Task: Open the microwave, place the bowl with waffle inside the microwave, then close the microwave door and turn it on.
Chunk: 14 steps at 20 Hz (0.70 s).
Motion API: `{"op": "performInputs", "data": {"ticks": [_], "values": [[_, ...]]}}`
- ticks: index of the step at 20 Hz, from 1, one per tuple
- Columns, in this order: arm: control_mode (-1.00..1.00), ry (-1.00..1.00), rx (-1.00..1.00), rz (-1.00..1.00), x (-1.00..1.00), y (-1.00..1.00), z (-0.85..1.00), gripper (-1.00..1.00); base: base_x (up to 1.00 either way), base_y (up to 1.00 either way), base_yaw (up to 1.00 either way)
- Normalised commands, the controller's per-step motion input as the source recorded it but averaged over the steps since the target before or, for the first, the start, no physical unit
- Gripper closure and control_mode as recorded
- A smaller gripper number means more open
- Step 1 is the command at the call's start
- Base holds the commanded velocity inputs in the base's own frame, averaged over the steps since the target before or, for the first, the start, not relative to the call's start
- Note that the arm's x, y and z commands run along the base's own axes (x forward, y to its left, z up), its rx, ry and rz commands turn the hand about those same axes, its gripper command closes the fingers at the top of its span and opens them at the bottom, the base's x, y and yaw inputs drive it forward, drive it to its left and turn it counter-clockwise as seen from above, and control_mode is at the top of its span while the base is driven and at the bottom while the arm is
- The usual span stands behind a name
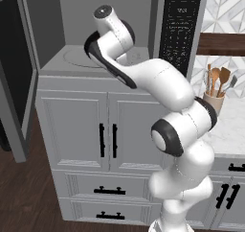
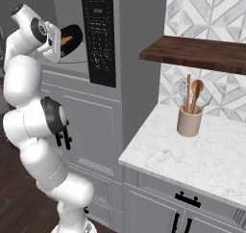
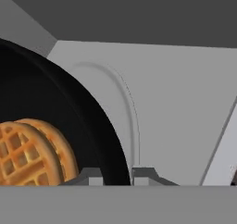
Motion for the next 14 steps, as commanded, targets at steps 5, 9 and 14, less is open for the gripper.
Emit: {"op": "performInputs", "data": {"ticks": [5, 9, 14], "values": [[-1.00, 0.00, 0.00, 0.03, 0.37, 0.04, -0.40, 1.00, 0.00, 0.00, 0.00], [-1.00, 0.00, 0.00, 0.03, 0.27, 0.03, -0.42, 1.00, 0.00, 0.00, 0.00], [-1.00, -0.01, 0.00, 0.03, 0.27, 0.00, -0.15, -1.00, 0.00, 0.00, 0.00]]}}
